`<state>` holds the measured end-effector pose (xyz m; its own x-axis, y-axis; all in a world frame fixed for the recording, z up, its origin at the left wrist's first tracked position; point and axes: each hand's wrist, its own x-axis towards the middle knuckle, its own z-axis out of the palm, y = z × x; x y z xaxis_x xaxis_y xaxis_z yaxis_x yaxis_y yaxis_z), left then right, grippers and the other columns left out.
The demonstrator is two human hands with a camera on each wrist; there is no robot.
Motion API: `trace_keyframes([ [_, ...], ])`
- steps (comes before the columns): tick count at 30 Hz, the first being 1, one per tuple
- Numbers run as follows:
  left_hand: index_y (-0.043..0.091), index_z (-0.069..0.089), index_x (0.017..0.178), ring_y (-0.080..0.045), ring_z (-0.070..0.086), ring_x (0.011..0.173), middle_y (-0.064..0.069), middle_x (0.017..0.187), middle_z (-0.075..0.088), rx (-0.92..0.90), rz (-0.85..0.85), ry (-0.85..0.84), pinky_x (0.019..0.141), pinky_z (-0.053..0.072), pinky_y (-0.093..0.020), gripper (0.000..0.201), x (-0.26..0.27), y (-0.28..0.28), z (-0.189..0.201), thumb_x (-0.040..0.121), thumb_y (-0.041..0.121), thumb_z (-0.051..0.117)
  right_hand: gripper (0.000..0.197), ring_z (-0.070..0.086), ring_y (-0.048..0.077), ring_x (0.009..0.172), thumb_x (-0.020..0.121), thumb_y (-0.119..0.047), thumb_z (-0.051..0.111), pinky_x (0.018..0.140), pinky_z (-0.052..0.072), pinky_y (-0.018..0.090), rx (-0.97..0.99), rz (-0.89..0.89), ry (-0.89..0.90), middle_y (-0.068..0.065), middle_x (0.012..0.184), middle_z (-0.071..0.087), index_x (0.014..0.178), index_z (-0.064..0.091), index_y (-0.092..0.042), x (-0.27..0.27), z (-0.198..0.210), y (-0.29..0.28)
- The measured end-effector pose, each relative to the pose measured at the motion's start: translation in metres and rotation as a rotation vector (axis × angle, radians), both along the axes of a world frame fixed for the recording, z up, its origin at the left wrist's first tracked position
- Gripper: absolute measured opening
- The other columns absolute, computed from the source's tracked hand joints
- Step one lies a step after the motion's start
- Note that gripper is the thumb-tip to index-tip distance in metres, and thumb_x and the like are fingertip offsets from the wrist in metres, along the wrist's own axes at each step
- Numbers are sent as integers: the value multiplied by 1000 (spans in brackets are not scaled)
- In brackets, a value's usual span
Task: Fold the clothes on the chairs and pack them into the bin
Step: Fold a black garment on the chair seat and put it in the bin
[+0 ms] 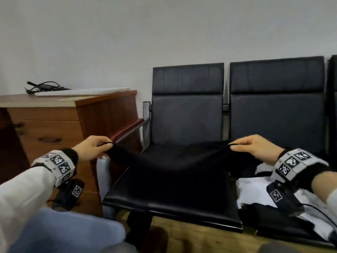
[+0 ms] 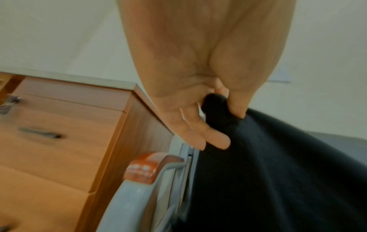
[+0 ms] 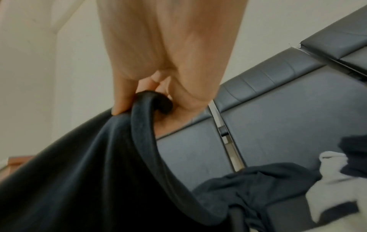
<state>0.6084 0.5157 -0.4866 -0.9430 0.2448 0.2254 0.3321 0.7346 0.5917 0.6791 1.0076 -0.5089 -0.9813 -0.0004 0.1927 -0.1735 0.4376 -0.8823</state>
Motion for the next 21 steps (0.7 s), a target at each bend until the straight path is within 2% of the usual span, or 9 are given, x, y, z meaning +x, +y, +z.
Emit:
trace_keyframes([
  [2,5,65,97,-19,63,86,-11,94,67,-92,-33,-133,70,48,-12,15,7,-8,-18,95,10,51,18,69,18,95,85,-7,67,76,54,15,80,50,-151,10,98,74,102,73,-5,3,-20,1],
  [3,6,66,97,-20,63,90,-9,95,67,-139,-37,-182,73,47,-13,15,9,-12,-26,95,12,52,19,69,20,97,86,-7,65,78,54,15,97,68,-211,12,101,74,103,73,-4,3,-28,1],
  [7,6,68,94,-29,62,99,-15,98,68,-196,-13,-317,86,46,-30,19,6,-24,-45,95,18,54,23,67,29,102,94,-2,52,79,56,23,11,146,-403,17,109,71,111,68,0,2,-48,3],
  [10,11,68,89,-20,63,88,-7,90,68,-135,0,-364,75,47,-23,16,5,-20,-52,94,15,54,27,65,33,105,96,1,44,85,55,32,-43,148,-475,19,111,69,113,66,0,-3,-55,5],
  [12,12,68,89,-15,64,85,-6,90,69,-81,24,-353,69,48,-16,14,-2,-17,-56,93,11,55,28,68,30,98,95,3,42,78,57,29,-92,88,-448,21,111,69,109,67,1,-11,-58,3],
  [14,9,69,89,-18,64,86,-10,92,70,13,62,-312,69,51,-15,11,-13,-14,-57,91,9,58,28,68,26,87,92,3,43,71,57,29,-185,-55,-369,21,107,69,105,68,1,-22,-59,2],
  [16,6,68,89,-24,63,90,-13,93,68,121,130,-268,74,49,-25,11,-29,-9,-57,92,10,58,30,66,29,88,89,1,43,77,54,33,-278,-183,-286,19,102,69,105,69,1,-36,-59,2],
  [18,4,65,85,-28,60,86,-17,89,64,226,200,-222,72,44,-30,15,-51,-1,-56,94,8,53,31,65,33,94,86,-1,43,88,51,39,-307,-259,-241,18,101,70,100,71,-1,-55,-59,4],
  [21,4,64,85,-32,58,88,-20,93,62,299,299,-157,77,44,-35,16,-87,15,-63,93,6,50,29,64,33,95,83,-5,46,90,49,39,-335,-353,-249,16,100,70,91,73,-8,-83,-66,8],
])
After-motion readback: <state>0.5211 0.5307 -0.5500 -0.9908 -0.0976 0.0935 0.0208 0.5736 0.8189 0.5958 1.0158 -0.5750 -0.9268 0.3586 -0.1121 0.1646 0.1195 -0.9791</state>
